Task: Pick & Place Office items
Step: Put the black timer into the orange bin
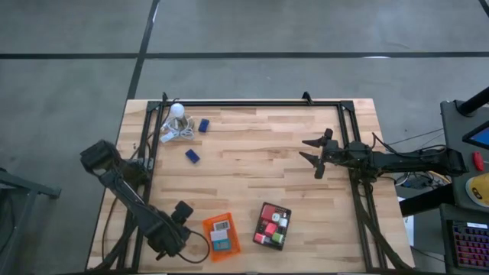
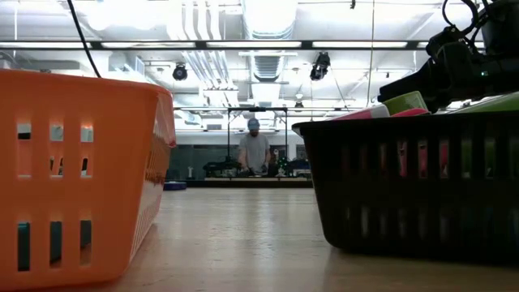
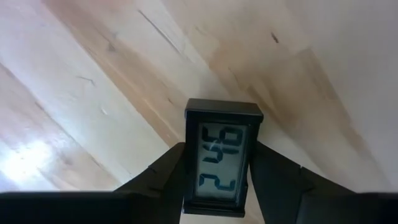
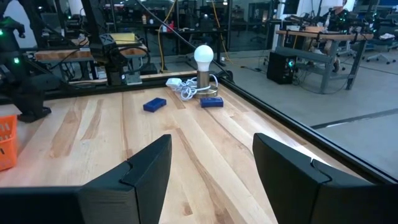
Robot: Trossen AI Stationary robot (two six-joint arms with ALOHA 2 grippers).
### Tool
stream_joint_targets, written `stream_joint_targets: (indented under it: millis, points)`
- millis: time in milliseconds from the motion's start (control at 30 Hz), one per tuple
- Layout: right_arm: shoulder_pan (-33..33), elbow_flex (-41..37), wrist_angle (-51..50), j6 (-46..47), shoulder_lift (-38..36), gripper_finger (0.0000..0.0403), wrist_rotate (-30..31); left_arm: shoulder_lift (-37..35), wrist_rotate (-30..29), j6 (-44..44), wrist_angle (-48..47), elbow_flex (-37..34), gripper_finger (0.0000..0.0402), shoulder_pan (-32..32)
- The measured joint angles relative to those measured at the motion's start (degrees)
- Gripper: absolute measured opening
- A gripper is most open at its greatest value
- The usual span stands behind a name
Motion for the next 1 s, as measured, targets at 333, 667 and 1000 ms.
stream_joint_targets:
  millis: [333, 667, 1000]
  points:
    - [0.00, 0.00, -0.02, 0.03, 0.01, 0.0219, -0.02, -7.04, -0.70, -5.38, -1.13, 2.72, 0.0153, 0.13]
    - [0.01, 0.00, -0.07, 0.04, -0.01, 0.0219, -0.01, -17.57, -13.22, -14.22, 1.71, 4.13, 0.0153, 0.35]
    - [0.02, 0.00, -0.11, 0.04, 0.00, 0.0219, -0.01, -20.22, -25.51, -24.50, 9.48, 4.11, 0.0154, 0.99]
